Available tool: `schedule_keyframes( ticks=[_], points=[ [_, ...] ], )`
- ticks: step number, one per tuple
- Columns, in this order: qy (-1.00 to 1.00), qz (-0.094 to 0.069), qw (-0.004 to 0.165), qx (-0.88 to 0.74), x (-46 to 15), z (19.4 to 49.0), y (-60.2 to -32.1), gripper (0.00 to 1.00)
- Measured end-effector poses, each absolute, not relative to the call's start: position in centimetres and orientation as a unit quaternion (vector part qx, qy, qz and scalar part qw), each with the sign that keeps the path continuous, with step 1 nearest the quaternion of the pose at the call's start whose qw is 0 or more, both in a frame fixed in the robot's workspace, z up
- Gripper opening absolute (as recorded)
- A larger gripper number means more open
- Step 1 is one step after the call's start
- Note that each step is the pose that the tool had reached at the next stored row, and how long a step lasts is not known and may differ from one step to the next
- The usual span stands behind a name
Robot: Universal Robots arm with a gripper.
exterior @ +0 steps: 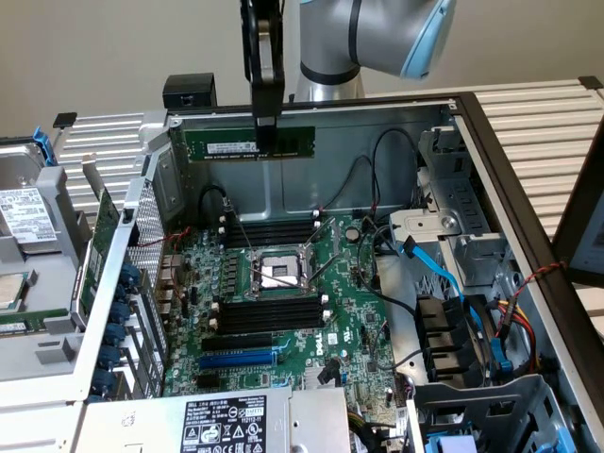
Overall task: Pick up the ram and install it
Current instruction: 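Pick up the ram and move it above insertion slot, then insert the ram into the slot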
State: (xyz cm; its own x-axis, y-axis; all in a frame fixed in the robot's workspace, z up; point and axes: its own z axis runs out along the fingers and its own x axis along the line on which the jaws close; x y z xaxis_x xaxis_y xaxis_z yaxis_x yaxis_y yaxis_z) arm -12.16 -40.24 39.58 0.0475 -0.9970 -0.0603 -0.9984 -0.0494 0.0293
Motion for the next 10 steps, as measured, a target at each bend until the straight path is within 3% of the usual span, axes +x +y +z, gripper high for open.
schedule_keyframes(
  ticks=[10],
  points=[
    [0.689, 0.040, 0.019, -0.723, -12.1, 37.9, -40.2, 0.13]
  ],
)
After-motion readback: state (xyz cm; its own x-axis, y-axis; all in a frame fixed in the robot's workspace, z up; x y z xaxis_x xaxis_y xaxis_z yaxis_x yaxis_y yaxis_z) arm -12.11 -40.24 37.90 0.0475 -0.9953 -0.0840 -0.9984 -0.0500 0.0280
